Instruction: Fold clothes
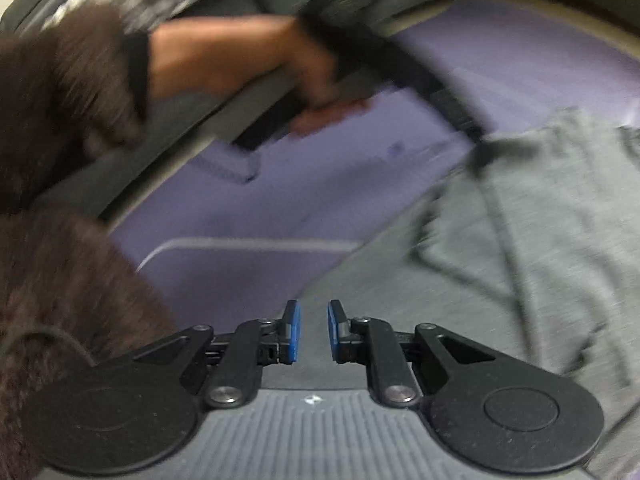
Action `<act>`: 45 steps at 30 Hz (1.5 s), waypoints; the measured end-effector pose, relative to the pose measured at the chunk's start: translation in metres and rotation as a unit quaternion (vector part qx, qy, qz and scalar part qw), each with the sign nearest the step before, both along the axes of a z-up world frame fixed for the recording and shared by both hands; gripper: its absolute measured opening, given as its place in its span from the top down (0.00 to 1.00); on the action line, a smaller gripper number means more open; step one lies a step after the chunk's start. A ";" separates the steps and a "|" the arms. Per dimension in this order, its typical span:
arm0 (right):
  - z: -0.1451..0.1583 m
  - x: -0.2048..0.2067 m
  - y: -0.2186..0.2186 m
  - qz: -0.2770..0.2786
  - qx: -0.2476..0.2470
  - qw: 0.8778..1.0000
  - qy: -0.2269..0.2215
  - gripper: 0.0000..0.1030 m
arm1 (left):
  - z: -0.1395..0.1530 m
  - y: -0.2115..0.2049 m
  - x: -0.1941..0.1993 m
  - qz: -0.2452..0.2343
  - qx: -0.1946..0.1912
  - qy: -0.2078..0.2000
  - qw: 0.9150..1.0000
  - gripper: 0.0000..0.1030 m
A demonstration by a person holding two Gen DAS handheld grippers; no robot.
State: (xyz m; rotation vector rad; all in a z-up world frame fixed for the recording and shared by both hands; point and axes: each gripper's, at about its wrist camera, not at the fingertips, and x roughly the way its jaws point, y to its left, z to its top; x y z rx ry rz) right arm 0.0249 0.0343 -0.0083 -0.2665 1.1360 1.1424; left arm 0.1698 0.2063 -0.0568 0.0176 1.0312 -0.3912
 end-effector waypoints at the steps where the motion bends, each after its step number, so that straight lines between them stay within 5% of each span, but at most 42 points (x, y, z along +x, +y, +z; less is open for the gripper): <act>1: -0.003 -0.005 0.005 0.009 -0.004 1.000 0.003 0.84 | -0.001 -0.001 0.001 -0.001 -0.001 -0.001 1.000 0.47; 3: -0.007 -0.013 0.014 0.016 -0.006 1.000 0.012 0.74 | -0.003 -0.002 0.000 -0.003 -0.006 -0.007 1.000 0.47; 13: -0.029 -0.039 0.044 0.025 -0.064 0.997 -0.025 0.73 | -0.002 -0.006 0.007 -0.033 0.007 -0.013 0.999 0.52; 14: -0.030 -0.041 0.043 0.023 -0.061 0.997 -0.029 0.76 | -0.002 -0.006 0.007 -0.033 0.009 -0.015 0.999 0.52; 16: -0.030 -0.041 0.039 0.010 -0.060 0.997 -0.036 1.00 | -0.001 -0.005 0.008 -0.029 0.012 -0.023 0.999 0.52; 20: -0.029 -0.038 0.030 -0.010 -0.061 0.998 -0.031 1.00 | -0.004 -0.005 0.010 -0.031 0.014 -0.018 0.999 0.54; 22: -0.025 -0.035 0.022 -0.027 -0.046 0.998 -0.022 1.00 | -0.002 -0.003 0.014 -0.026 -0.011 0.003 1.000 0.91; 26: -0.011 -0.028 0.005 -0.052 -0.033 0.998 -0.002 1.00 | 0.008 -0.005 0.020 -0.014 -0.026 0.035 0.999 0.93; 29: -0.005 -0.022 0.001 -0.061 -0.019 0.998 0.012 0.83 | 0.014 -0.011 0.027 0.002 -0.018 0.062 0.998 0.93; 30: -0.005 -0.023 0.003 -0.051 -0.011 0.999 0.008 0.74 | 0.015 -0.013 0.029 0.007 -0.017 0.071 0.997 0.93; 34: -0.005 -0.024 0.021 0.053 0.001 0.999 -0.006 0.74 | 0.020 -0.019 0.033 0.027 -0.016 0.092 0.995 0.93; 45: -0.031 -0.035 0.061 0.122 -0.092 0.988 -0.006 0.75 | 0.019 -0.026 0.034 0.017 -0.011 0.099 0.995 0.92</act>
